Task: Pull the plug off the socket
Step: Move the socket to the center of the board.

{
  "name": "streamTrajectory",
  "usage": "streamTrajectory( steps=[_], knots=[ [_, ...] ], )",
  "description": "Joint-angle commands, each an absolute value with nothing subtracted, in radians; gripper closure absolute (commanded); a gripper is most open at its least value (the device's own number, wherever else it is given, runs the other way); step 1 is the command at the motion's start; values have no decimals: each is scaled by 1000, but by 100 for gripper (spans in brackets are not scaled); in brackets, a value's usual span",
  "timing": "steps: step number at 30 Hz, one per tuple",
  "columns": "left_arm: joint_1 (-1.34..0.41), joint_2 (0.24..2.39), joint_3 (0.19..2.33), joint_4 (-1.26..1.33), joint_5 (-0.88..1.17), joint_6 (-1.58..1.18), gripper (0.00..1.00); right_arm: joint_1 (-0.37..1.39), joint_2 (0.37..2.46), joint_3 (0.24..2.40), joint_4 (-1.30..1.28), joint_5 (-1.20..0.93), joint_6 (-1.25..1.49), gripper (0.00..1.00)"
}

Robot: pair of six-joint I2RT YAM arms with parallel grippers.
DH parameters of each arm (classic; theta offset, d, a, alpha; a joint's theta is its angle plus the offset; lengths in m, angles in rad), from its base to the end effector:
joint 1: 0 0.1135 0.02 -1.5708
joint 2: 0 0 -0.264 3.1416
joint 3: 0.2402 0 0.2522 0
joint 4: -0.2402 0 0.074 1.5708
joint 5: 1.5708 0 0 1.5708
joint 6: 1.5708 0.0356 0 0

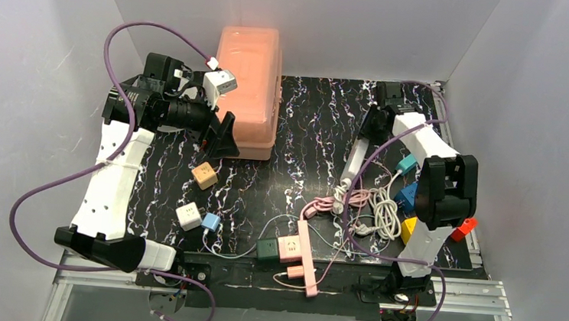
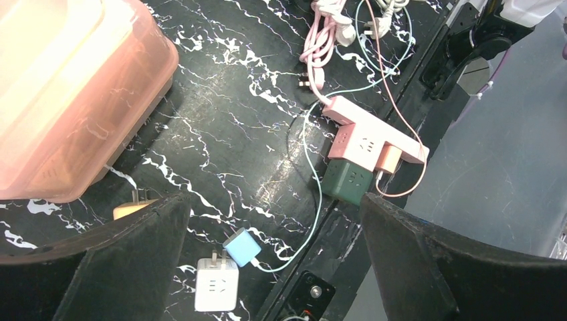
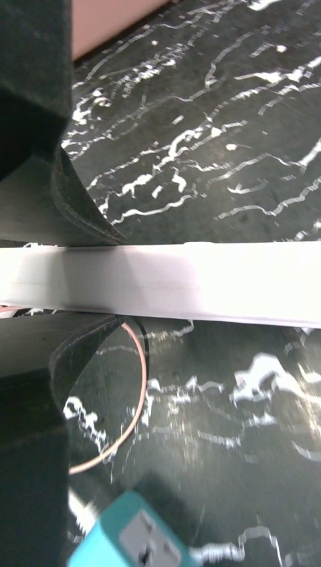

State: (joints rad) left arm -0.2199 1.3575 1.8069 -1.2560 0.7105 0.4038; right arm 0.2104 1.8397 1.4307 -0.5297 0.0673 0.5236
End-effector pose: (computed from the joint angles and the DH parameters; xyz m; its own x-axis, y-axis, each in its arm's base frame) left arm 0.2180 -0.0725 0.4591 -0.4099 0.3968 -0.8213 0.8339 0.5279 -0.1611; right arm 0.3951 0.0819 0.2373 -0.7680 0.3461 -0.5388 0.2477 0.9364 0.2484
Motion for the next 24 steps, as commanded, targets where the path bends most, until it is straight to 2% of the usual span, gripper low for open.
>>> streamTrajectory(
  steps=[1, 2, 4, 5, 6, 11, 17, 21, 24],
  knots=[
    [-218, 1327, 1801, -1273, 727, 419, 2, 201, 1846, 1579, -640, 225, 556, 81],
    [-217, 1326, 1801, -1272, 728, 420, 2, 201, 1852, 1594, -664, 220, 563, 62],
    [-218, 1324, 1801, -1274, 729, 419, 2, 201, 1838, 1600, -695, 192, 570, 37],
    [-218, 1323, 1799, -1278, 729, 419, 2, 203, 1817, 1592, -699, 187, 575, 29],
    [-218, 1323, 1795, -1281, 730, 422, 2, 209, 1782, 1579, -699, 193, 577, 25],
    [-218, 1308, 1752, -1277, 748, 433, 2, 300, 1570, 1516, -723, 304, 544, 17],
    [-218, 1285, 1689, -1286, 765, 455, 2, 562, 1338, 1378, -808, 493, 530, 14],
    [-236, 1259, 1634, -1299, 772, 491, 2, 704, 1203, 1287, -856, 475, 601, 13],
    [-305, 1222, 1541, -1256, 701, 486, 2, 838, 1149, 1236, -913, 452, 684, 12]
  ],
)
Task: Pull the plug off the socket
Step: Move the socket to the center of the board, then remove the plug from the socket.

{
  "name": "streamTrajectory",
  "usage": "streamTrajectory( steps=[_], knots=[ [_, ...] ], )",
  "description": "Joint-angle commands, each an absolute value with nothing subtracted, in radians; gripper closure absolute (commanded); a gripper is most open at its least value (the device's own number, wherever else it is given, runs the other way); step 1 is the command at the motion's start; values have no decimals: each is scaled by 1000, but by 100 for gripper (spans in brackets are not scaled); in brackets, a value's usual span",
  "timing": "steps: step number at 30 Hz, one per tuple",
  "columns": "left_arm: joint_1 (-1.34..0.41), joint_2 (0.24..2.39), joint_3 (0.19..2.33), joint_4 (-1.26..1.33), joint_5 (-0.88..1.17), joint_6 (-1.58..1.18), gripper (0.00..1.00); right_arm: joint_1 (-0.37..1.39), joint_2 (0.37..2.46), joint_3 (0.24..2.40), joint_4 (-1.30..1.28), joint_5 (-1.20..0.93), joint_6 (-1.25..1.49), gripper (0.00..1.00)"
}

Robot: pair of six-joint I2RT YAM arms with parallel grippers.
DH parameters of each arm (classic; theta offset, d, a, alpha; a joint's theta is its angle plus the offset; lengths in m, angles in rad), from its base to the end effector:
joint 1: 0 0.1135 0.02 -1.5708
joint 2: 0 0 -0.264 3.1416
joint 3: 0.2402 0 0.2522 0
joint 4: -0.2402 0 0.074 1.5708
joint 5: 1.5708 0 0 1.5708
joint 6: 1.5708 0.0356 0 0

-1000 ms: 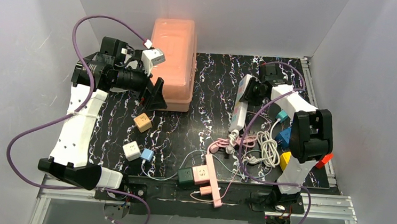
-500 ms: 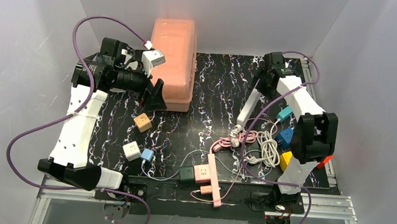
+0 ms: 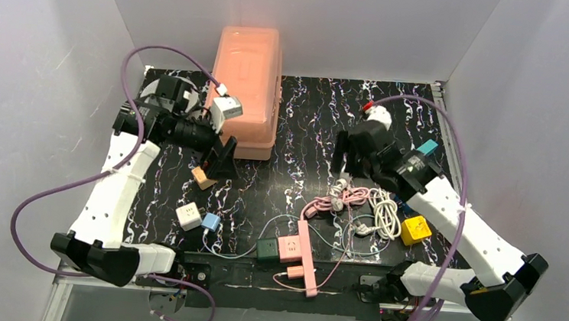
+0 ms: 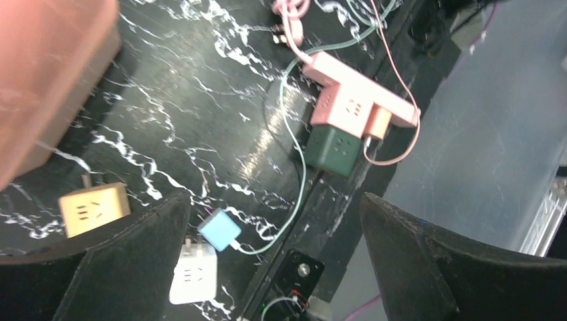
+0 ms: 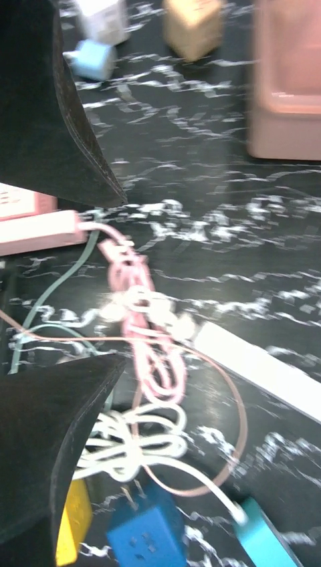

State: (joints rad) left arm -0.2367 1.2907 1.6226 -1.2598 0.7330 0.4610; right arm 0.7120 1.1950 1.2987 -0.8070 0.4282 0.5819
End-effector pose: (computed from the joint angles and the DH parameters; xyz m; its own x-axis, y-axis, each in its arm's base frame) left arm 0.2076 -0.0746 0.4234 -0.4458 0.4476 -0.7752 0.8514 0.4793 -0.2129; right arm 0.1926 0.1467 0.3753 -0.6039 0.1393 -0.7848 -0.0271 0.9805 0.1948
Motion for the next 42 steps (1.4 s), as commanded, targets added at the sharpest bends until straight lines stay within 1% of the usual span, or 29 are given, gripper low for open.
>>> streamTrajectory(
  steps=[1, 2, 5, 8, 10, 12, 15, 17, 21, 26, 28, 32, 34, 36, 38, 39, 40, 41, 42],
  knots=[
    [-352, 1208, 1507, -1226, 652, 483, 2, 889, 1141, 1211, -923, 444, 719, 12],
    [-378, 1194, 1477, -1203, 599, 480, 2, 946, 1135, 1181, -922, 444, 758, 12],
    [-393, 1171, 1440, -1173, 561, 468, 2, 1125, 1143, 1083, -914, 450, 894, 11],
    [-393, 1179, 1460, -1185, 526, 480, 2, 1283, 1188, 1015, -906, 473, 1009, 11],
    [-393, 1191, 1481, -1211, 522, 497, 2, 1346, 1223, 997, -900, 492, 1060, 11],
    [-393, 1202, 1501, -1234, 515, 501, 2, 1392, 1256, 986, -885, 497, 1086, 13],
    [-393, 1201, 1513, -1248, 497, 498, 2, 1439, 1305, 970, -852, 502, 1111, 21],
    [-393, 1199, 1514, -1243, 473, 489, 2, 1467, 1317, 956, -832, 509, 1129, 23],
    [-393, 1203, 1524, -1250, 444, 480, 2, 1488, 1321, 911, -778, 509, 1136, 25],
    [-393, 1223, 1530, -1237, 385, 392, 2, 1493, 1308, 839, -672, 484, 1127, 34],
    [-393, 1228, 1535, -1226, 356, 366, 2, 1494, 1310, 815, -637, 470, 1116, 40],
    [-393, 1233, 1532, -1211, 316, 304, 2, 1494, 1344, 799, -600, 464, 1090, 48],
    [-393, 1243, 1533, -1226, 356, 321, 2, 1494, 1366, 806, -591, 466, 1069, 52],
    [-393, 1249, 1538, -1224, 389, 326, 2, 1491, 1377, 815, -593, 490, 1059, 59],
    [-393, 1247, 1542, -1201, 421, 325, 2, 1465, 1364, 821, -604, 526, 1046, 73],
    [-394, 1242, 1542, -1184, 445, 322, 2, 1434, 1348, 820, -601, 527, 1034, 82],
    [-393, 1235, 1537, -1166, 468, 323, 2, 1402, 1324, 815, -593, 525, 1015, 92],
    [-394, 1224, 1531, -1145, 493, 324, 2, 1361, 1297, 805, -566, 517, 988, 99],
    [-396, 1209, 1517, -1116, 506, 315, 2, 1321, 1265, 793, -539, 508, 957, 99]
  ],
)
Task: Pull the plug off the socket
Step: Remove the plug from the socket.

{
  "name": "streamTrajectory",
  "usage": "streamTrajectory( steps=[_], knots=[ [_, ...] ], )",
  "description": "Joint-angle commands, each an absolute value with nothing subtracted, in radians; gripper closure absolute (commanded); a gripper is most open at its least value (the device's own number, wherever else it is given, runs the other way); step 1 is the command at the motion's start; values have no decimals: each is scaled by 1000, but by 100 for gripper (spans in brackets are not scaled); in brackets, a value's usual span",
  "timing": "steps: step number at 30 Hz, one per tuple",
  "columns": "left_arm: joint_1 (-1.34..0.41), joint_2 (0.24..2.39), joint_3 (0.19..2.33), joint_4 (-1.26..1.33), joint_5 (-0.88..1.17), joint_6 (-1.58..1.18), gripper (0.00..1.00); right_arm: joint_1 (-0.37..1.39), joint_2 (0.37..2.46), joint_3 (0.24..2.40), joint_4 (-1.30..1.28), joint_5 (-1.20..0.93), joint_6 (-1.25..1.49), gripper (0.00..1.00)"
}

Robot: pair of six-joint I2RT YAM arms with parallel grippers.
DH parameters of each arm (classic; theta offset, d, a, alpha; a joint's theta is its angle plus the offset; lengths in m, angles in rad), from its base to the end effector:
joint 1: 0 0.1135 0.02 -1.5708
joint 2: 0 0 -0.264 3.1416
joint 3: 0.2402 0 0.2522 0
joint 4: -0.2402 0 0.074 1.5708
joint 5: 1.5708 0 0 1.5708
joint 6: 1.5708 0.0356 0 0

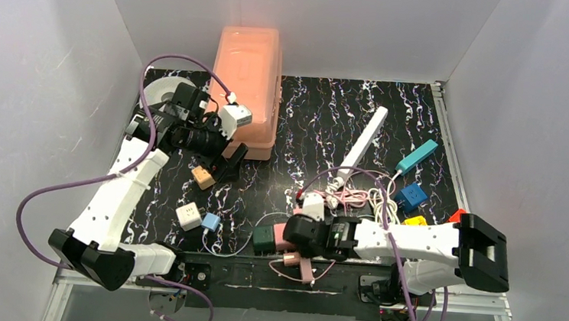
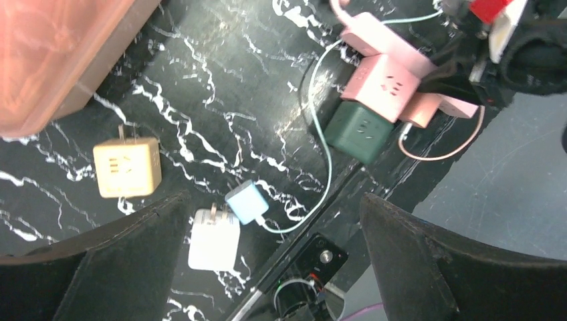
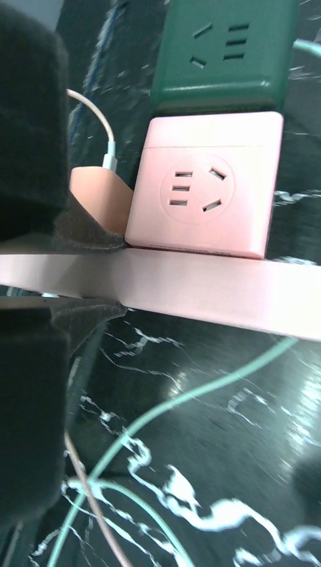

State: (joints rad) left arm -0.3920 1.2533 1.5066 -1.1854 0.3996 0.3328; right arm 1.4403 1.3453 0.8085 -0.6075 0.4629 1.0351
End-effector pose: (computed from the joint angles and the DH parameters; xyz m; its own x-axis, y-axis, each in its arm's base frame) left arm 0.2011 -0.0981 0.3980 -0.5163 0.5391 -0.6655 0.7776 0.6207 -0.1005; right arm 0.0478 0.2418 0.2007 -0.8027 -0.2031 -0.5608 -0.3387 0.9292 0.1482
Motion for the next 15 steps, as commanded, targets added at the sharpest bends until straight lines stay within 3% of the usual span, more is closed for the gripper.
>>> streamTrajectory(
  steps=[1, 5, 15],
  knots=[
    [-406, 1197, 1504, -1086, 507, 296, 2, 1287, 1238, 781, -506, 502, 920, 99],
    [-513, 1190, 1457, -1046, 509, 323, 2, 1166, 1192, 780, -435, 464, 797, 99],
    [-731, 1131, 1110, -632, 459, 410, 2, 1116, 1351, 873, -340, 440, 719, 99]
  ],
)
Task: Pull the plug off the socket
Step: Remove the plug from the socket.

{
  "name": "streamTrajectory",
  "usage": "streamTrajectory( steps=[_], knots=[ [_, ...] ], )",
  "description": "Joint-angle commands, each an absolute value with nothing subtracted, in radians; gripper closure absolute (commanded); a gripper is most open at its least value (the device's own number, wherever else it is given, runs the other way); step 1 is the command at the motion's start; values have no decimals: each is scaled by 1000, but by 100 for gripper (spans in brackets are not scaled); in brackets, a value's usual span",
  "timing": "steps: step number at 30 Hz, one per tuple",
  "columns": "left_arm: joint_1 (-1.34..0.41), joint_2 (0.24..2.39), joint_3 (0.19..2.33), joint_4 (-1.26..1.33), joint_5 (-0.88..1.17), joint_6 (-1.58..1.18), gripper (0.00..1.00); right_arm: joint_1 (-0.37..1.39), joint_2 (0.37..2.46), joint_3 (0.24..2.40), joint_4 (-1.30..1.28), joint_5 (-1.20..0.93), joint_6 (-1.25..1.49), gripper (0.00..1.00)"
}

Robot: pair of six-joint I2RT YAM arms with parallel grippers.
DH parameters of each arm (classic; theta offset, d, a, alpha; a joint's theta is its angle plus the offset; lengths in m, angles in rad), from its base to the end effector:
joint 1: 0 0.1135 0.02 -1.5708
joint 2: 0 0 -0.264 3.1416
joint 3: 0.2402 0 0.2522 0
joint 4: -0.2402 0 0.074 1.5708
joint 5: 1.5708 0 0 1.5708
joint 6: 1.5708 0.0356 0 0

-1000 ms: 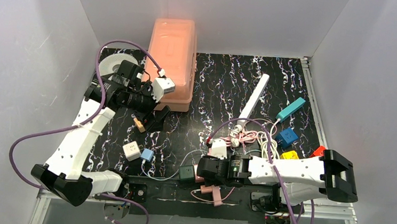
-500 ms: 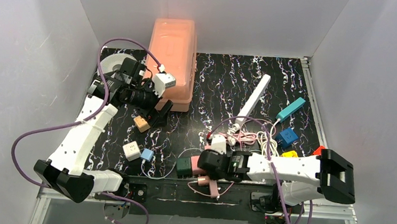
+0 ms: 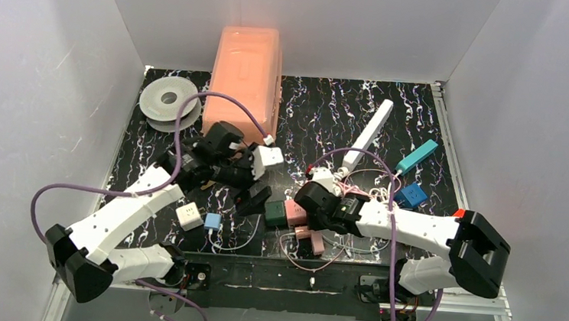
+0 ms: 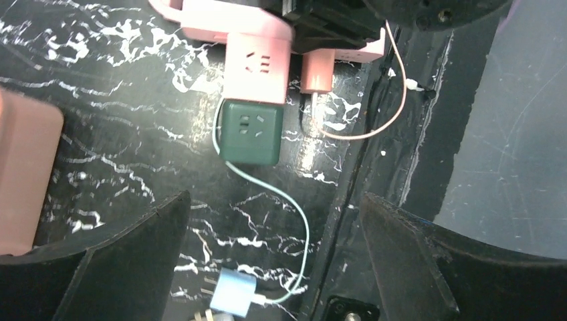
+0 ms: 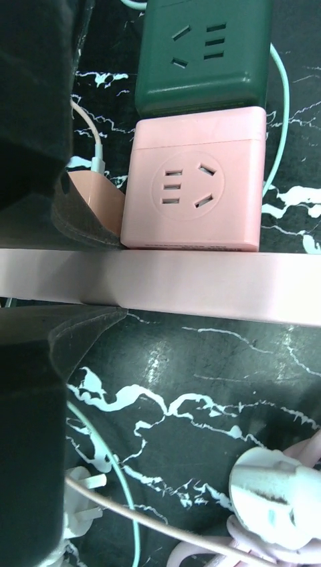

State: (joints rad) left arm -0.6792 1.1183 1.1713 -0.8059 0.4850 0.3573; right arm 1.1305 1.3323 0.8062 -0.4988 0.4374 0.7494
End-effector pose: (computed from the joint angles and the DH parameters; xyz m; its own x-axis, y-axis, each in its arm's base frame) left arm 0.1631 -0.1530 0.3517 -0.2115 0.5684 -0.7951 0.9547 0.2944 -0.0434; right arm 0.1222 0.2240 0.2081 -0.7610 -0.1675 -0.6267 -0.2832 0.9550 0.0886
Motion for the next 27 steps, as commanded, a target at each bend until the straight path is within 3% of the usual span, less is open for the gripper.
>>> streamTrajectory(
  steps=[1, 5, 10, 11, 21, 27],
  knots=[
    [-746, 1140, 1089, -601, 450, 417, 2, 1111, 1359, 870, -325, 435, 720, 99],
    [-776, 1176, 1021, -478, 429, 441, 2, 1087, 1385, 843, -249, 384, 704, 99],
    [-788, 1224, 1012, -452, 426, 422, 2, 1062, 1311, 810, -257, 316, 697, 33],
    [-788, 1219, 1002, -444, 422, 421, 2, 1062, 1279, 795, -264, 312, 696, 26],
    [-787, 1145, 991, -456, 377, 395, 2, 1135, 1095, 691, -347, 288, 743, 15],
    [-785, 1127, 1015, -491, 347, 379, 2, 1256, 1172, 671, -379, 378, 830, 13]
  ],
)
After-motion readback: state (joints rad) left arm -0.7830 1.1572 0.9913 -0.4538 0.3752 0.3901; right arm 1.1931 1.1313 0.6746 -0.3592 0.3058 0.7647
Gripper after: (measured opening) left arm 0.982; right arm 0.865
